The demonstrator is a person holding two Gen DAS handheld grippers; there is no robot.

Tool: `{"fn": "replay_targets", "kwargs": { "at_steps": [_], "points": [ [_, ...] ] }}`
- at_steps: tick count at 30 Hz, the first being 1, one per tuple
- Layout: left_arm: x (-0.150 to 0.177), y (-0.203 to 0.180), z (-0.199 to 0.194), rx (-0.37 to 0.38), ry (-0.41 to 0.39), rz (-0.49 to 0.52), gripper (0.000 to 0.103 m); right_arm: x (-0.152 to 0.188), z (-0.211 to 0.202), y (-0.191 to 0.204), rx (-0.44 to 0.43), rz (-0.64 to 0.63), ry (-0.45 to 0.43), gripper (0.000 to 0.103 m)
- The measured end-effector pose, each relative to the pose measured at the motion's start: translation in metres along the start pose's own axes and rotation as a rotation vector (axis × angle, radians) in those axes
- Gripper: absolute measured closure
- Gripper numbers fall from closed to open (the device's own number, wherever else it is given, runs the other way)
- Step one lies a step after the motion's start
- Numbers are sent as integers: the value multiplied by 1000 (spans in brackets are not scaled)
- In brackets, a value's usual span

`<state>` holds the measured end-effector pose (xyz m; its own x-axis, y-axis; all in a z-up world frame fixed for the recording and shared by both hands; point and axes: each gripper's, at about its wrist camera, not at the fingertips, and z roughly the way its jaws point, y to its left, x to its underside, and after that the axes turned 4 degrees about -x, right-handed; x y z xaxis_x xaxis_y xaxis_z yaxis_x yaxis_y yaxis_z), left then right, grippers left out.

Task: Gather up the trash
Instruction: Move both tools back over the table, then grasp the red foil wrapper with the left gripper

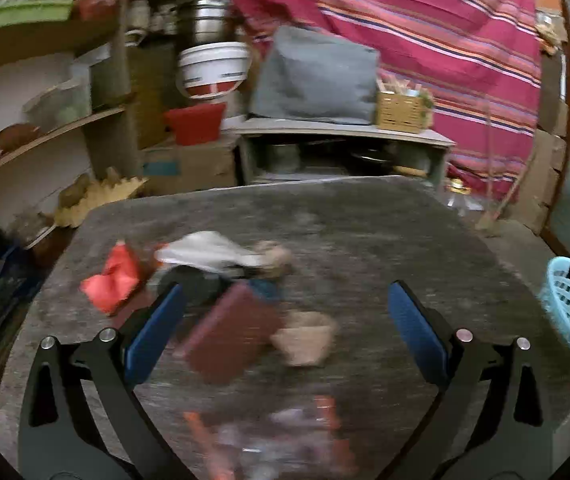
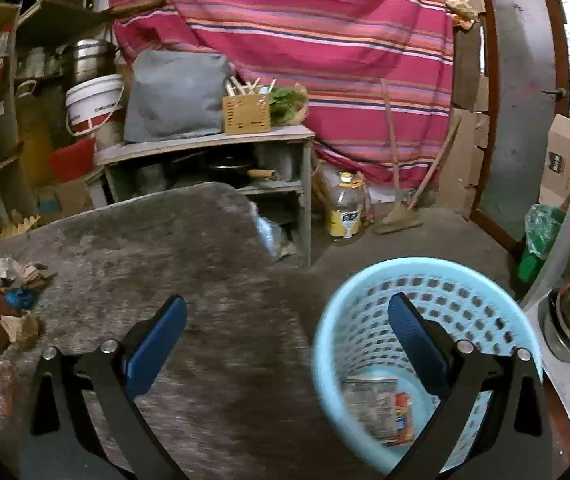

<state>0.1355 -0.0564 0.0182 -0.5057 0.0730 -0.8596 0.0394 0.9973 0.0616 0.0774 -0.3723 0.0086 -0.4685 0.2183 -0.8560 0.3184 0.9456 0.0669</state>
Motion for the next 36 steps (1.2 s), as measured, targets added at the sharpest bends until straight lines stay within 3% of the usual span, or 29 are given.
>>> {"fn": "replay_targets", "kwargs": {
  "at_steps": [2, 8, 15, 24, 31, 36],
  "points": [
    [3, 25, 8, -39, 9, -15, 6, 1, 4, 13, -11, -17, 14, 4],
    [9, 95, 31, -144, 57, -53, 6, 9, 16, 58, -191, -32, 52, 4],
    [9, 141, 63, -185, 87, -51, 6, 19, 40, 119, -204, -134, 99, 4],
    [-5, 152, 116, -137, 162, -52, 12, 13, 59, 152, -243, -160, 134, 4],
    [-6, 175, 136, -62, 176, -156, 17, 13, 79, 167, -249, -185, 182, 4],
    [-1, 187, 147, -84, 213, -184, 24, 11, 87, 161, -265, -144, 200, 4]
  ]
}}
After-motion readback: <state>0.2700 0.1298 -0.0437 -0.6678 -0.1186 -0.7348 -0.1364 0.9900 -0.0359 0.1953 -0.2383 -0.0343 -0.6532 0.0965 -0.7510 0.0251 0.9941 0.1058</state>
